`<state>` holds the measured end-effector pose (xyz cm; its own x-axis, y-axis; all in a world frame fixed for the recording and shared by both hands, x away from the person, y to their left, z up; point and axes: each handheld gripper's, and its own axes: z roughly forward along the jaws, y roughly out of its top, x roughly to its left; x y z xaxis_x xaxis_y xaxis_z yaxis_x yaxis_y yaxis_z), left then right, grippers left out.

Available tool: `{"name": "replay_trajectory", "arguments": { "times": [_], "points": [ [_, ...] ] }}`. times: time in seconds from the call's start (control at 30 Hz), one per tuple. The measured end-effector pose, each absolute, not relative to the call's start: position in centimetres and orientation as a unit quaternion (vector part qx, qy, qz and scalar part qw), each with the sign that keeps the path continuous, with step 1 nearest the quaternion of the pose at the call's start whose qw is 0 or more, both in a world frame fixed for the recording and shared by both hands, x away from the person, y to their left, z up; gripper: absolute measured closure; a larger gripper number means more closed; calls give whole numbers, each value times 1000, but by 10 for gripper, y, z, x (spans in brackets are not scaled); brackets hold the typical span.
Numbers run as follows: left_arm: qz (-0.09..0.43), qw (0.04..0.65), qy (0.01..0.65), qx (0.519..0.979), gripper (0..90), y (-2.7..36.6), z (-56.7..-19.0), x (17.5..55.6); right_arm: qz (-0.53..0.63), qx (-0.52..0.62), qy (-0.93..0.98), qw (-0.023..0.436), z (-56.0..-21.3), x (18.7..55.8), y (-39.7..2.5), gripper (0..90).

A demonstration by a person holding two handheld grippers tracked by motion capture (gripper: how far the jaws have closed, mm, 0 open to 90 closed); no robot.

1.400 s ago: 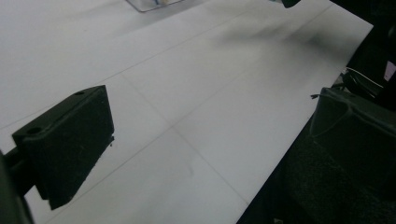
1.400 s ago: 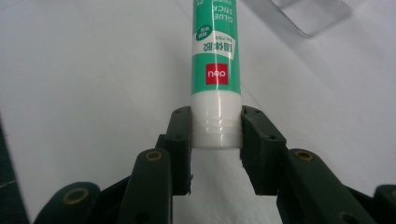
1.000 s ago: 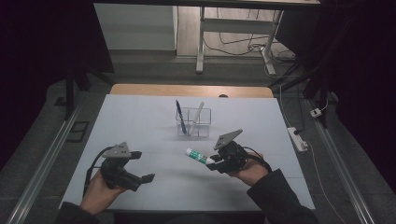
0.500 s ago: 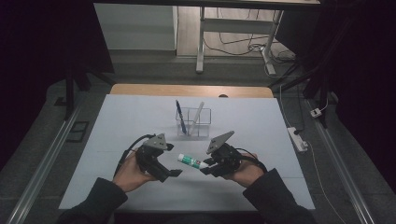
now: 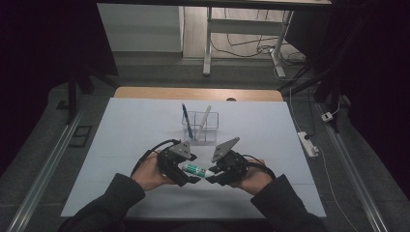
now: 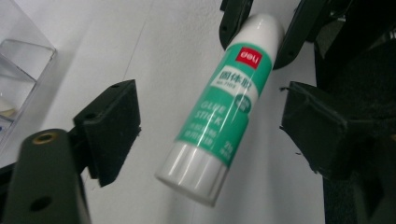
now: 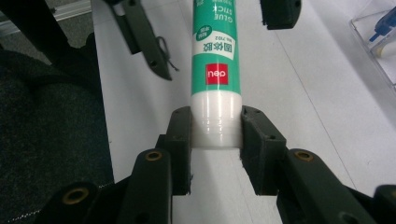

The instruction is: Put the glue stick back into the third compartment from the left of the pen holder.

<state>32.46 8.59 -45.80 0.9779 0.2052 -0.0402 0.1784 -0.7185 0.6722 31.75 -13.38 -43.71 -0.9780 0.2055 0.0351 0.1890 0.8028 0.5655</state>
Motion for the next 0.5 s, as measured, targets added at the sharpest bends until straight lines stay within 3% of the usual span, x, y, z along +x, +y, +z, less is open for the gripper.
{"name": "replay_trajectory", "arguments": {
  "times": [0.5],
  "points": [
    [14,342,64,937,495,104,-461,324,285,85,955,12,-439,316,-133,655]
  ]
}}
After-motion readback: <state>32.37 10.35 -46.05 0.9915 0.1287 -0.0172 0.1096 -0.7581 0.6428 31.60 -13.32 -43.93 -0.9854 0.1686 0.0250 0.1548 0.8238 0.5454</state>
